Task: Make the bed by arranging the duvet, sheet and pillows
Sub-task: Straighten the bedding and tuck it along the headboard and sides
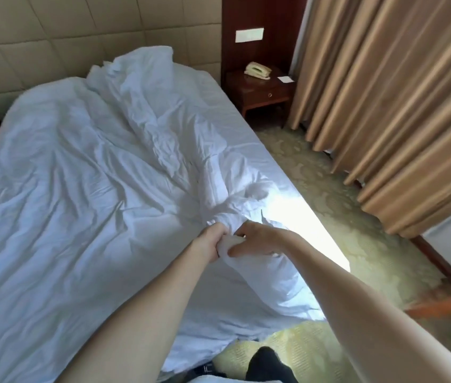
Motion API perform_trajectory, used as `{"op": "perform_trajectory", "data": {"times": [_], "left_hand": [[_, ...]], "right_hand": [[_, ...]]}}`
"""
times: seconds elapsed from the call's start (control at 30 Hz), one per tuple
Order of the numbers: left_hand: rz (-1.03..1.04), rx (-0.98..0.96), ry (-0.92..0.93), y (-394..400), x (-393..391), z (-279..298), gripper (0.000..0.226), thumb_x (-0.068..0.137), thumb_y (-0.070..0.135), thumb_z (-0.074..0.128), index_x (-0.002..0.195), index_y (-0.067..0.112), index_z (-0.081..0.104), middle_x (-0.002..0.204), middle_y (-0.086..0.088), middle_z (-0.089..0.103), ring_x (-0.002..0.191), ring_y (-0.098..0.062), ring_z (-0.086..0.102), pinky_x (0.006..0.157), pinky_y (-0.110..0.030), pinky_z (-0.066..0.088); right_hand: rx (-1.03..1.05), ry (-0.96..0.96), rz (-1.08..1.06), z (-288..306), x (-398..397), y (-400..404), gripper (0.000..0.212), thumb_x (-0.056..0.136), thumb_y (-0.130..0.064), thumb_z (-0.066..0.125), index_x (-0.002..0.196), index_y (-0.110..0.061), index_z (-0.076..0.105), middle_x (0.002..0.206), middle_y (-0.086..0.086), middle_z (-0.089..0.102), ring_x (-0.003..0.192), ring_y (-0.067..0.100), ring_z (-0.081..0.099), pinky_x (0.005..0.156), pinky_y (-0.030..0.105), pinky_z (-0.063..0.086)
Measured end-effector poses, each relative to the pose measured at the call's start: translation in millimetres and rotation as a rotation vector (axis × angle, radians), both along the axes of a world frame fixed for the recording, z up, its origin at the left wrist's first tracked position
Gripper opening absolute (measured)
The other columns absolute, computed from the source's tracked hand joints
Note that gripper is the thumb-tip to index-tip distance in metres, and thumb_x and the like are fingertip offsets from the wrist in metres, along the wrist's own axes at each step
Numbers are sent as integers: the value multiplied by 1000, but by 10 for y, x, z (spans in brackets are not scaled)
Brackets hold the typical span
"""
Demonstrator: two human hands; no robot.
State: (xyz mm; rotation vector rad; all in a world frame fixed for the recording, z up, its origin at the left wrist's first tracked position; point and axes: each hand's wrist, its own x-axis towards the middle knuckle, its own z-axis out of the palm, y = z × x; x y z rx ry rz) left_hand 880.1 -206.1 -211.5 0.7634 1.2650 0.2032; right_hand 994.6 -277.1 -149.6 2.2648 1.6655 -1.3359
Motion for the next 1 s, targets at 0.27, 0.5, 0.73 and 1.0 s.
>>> {"op": "perform_trajectory", "data": {"times": [0.27,0.5,0.73,1.0], "left_hand": [[8,119,44,-450,-689,-79,31,81,-8,35,103,9,49,75,-9,45,70,-26,52,56,-26,40],[122,174,216,-892,-1877,-153,28,72,-14,27,70,7,46,58,-8,33,48,-18,33,48,-14,28],[159,155,157,-1285,-3018,56,28,79,-11,36,74,9,54,66,-7,50,58,-19,52,51,-21,39],[-78,495,148,-1201,-4166,488,23,88,-2,44,80,14,58,73,-5,57,60,-17,58,55,-24,43]], "right_hand": [[8,-16,14,-48,-797,-530,29,79,-35,64,103,-19,67,88,1,61,72,17,60,59,26,43],[-52,312,-76,-255,-1748,-1039,20,89,-32,70,85,-14,64,69,5,69,60,22,68,64,26,57],[-40,383,-114,-221,-2743,-1364,18,99,-22,57,99,-3,57,69,12,66,50,16,67,52,24,58],[86,53,-13,-17,-3905,-1098,20,99,-18,50,94,-2,61,65,4,68,49,12,65,51,23,51]]}}
